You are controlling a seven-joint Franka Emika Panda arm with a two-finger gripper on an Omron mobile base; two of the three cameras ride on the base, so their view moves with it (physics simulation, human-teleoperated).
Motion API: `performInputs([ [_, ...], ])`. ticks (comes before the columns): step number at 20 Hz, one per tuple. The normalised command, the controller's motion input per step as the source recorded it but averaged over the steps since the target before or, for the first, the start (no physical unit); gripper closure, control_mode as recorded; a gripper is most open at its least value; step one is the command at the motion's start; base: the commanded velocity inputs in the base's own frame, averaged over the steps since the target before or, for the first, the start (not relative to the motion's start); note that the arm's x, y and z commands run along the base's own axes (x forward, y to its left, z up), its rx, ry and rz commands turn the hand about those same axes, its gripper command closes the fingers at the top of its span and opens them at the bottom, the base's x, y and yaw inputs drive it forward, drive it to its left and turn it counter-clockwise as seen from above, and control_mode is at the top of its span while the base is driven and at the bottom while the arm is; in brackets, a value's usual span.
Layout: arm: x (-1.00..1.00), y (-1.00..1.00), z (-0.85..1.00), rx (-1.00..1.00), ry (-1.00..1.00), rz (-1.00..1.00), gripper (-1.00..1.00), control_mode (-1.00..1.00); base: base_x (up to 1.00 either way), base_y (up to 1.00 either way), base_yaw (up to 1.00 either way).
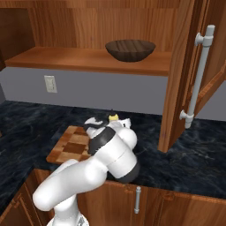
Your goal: Open the cabinet. Place the bowl and condiment on the counter. Then place the lime and garlic on the cutting board.
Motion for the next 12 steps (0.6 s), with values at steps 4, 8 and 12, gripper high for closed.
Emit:
performInputs([
  [4,0.0,-0.17,0.0,0.0,0.04,0.03,1.0,-1.0,0.0,0.0,0.0],
  [8,0.0,-0.17,0.0,0.0,0.01,0.03,1.0,-1.0,0.0,0.0,0.0],
  [12,0.0,-0.2,-0.04,0.0,0.0,0.04,1.0,-1.0,0.0,0.0,0.0],
])
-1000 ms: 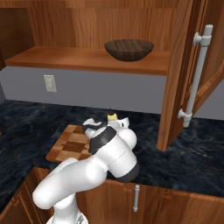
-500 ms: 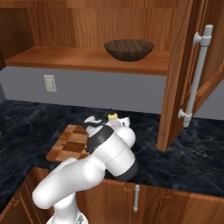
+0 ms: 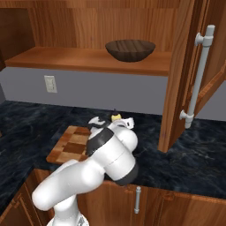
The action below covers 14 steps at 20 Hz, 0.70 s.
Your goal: Open the cabinet. Place the bowl and condiment on the counter. Then place the lime and garlic on the cutting board.
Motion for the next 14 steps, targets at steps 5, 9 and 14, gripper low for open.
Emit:
performInputs([
  [5,0.0,-0.13,-0.09,0.0,0.0,0.05,1.0,-1.0,0.0,0.0,0.0],
  [9,-0.01,0.0,0.02,0.0,0.0,0.03,-1.0,-1.0,0.0,0.0,0.0],
  [14,-0.02,0.0,0.31,0.0,0.0,0.0,-1.0,-1.0,0.0,0.0,0.0],
])
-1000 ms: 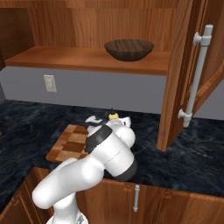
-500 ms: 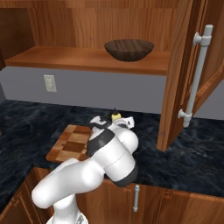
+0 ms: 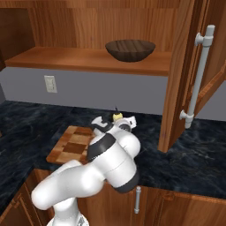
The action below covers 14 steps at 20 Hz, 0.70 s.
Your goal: Open the cabinet. Place the bowl and condiment on the counter. Then place the lime and garlic on the cutting board.
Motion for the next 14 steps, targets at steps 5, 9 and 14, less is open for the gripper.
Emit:
performInputs([
  [5,-0.19,0.0,0.53,0.0,0.0,0.0,-1.0,-1.0,0.0,0.0,0.0],
  [9,-0.11,0.01,0.45,0.0,0.06,0.0,-1.0,-1.0,0.0,0.0,0.0],
  [14,-0.31,0.0,0.8,0.0,0.07,0.0,-1.0,-1.0,0.0,0.0,0.0],
])
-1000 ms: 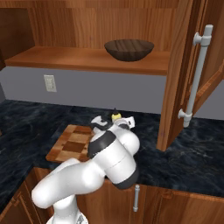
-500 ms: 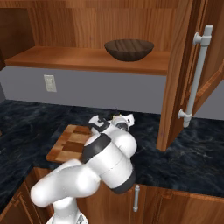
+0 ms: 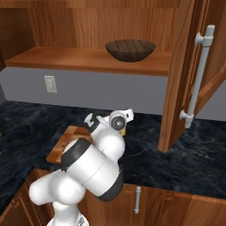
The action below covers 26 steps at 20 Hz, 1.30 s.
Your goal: Open the cabinet. Place the bowl and condiment on the counter. Then place the lime and garlic on the cutting board.
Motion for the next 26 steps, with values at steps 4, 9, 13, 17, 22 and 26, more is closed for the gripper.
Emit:
performInputs([
  [4,-0.4,0.02,1.0,0.0,0.2,0.0,-1.0,-1.0,0.0,0.0,0.0],
  [9,-0.7,0.08,1.0,-0.02,0.26,-0.01,-1.0,-1.0,0.0,0.0,0.0],
  [13,-0.63,0.1,0.95,-0.13,0.23,0.0,-1.0,-1.0,0.0,0.0,0.0],
  [17,-0.54,0.13,0.37,-0.35,0.02,0.0,-1.0,-1.0,0.0,0.0,0.0],
  [22,-0.5,0.01,0.39,-0.39,-0.07,0.01,-1.0,-1.0,0.0,0.0,0.0],
  [26,-0.37,-0.12,0.82,-0.38,-0.23,0.03,-1.0,-1.0,0.0,0.0,0.0],
])
